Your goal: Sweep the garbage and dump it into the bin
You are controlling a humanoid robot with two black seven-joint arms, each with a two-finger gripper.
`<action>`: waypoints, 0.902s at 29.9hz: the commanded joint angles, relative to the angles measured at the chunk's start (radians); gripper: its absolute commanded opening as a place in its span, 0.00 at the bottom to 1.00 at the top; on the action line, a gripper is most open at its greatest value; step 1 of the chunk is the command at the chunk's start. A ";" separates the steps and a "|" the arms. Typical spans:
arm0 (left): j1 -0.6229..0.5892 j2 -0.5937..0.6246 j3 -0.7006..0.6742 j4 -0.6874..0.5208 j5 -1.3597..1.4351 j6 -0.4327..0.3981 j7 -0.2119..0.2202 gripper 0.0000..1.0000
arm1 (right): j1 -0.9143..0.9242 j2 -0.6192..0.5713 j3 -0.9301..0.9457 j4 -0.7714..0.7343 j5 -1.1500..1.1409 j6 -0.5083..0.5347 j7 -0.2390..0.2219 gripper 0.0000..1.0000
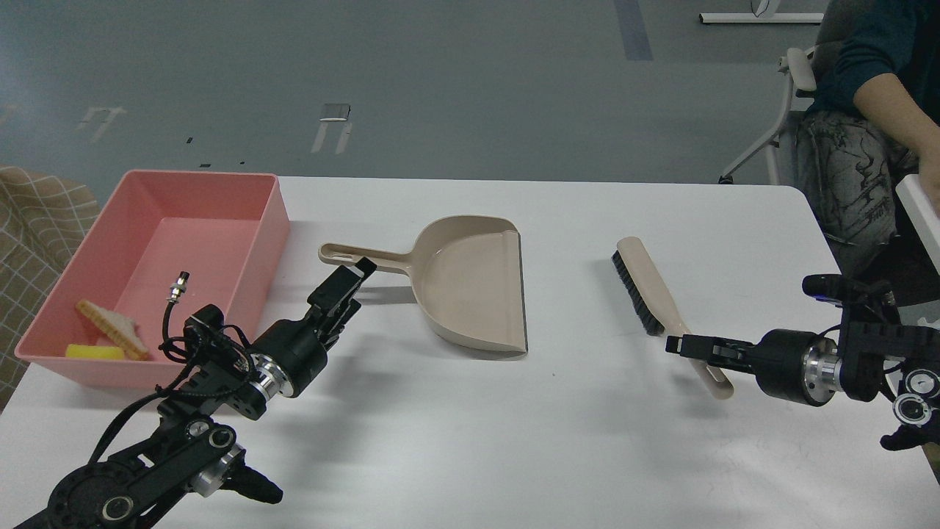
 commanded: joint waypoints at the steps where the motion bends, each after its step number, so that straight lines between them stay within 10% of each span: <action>1: 0.069 0.050 -0.081 -0.083 -0.011 -0.073 -0.001 0.98 | -0.023 -0.035 0.087 0.008 0.010 -0.011 0.001 1.00; 14: 0.211 0.133 -0.715 -0.179 -0.322 -0.624 0.035 0.98 | -0.040 -0.174 0.554 -0.099 0.405 0.012 0.015 1.00; 22: -0.199 0.127 -0.723 0.085 -0.410 -0.612 0.107 0.98 | 0.189 0.066 0.668 -0.420 0.402 -0.024 0.033 1.00; 27: -0.588 0.026 -0.530 0.457 -0.417 -0.568 0.108 0.98 | 0.382 0.236 0.666 -0.616 0.402 -0.044 0.157 1.00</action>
